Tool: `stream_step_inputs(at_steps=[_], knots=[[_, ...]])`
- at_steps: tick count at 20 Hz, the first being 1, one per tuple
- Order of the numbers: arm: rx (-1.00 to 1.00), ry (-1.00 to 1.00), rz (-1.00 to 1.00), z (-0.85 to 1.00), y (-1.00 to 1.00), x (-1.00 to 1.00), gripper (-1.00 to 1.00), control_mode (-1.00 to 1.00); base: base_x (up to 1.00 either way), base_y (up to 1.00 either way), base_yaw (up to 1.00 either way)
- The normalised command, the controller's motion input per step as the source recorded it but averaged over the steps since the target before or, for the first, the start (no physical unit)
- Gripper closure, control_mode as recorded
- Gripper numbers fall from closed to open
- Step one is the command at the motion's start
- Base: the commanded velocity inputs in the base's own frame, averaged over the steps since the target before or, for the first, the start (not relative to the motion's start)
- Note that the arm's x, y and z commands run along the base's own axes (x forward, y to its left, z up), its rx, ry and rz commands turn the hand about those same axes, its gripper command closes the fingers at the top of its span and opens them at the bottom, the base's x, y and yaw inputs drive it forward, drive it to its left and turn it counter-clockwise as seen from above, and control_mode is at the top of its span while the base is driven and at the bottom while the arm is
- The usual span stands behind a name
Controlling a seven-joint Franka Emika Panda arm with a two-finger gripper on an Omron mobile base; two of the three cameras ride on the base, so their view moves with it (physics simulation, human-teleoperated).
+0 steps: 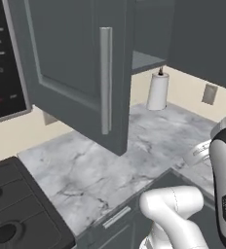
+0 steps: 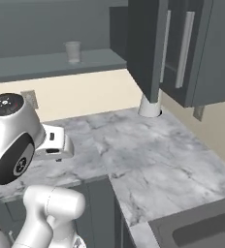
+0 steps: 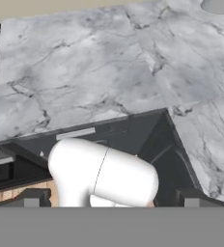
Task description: There is a bowl on the dining counter. Grab a lemon wedge from the fridge and place it in the bowl. Then get the liquor bottle and glass cup from the cabinet and place them next to the bowl.
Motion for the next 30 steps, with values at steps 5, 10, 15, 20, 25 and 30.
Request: stream_step_inputs(at_steps=[5, 10, 15, 20, 25, 30], knots=[[0.00, 0.00, 0.00, 0.00, 0.00, 0.00, -1.00, 1.00, 0.67, -0.17, 0.30], [0.00, 0.00, 0.00, 0.00, 0.00, 0.00, -1.00, 1.00, 0.83, -0.18, 0.33], [0.00, 0.00, 0.00, 0.00, 0.00, 0.00, -1.00, 1.00, 0.92, -0.22, 0.38], [0.00, 0.00, 0.00, 0.00, 0.00, 0.00, -1.00, 1.00, 0.92, -0.22, 0.42], [0.00, 0.00, 0.00, 0.00, 0.00, 0.00, -1.00, 1.00, 0.87, -0.16, 0.40], [0.00, 0.00, 0.00, 0.00, 0.00, 0.00, -1.00, 1.00, 0.51, -0.01, 0.11]])
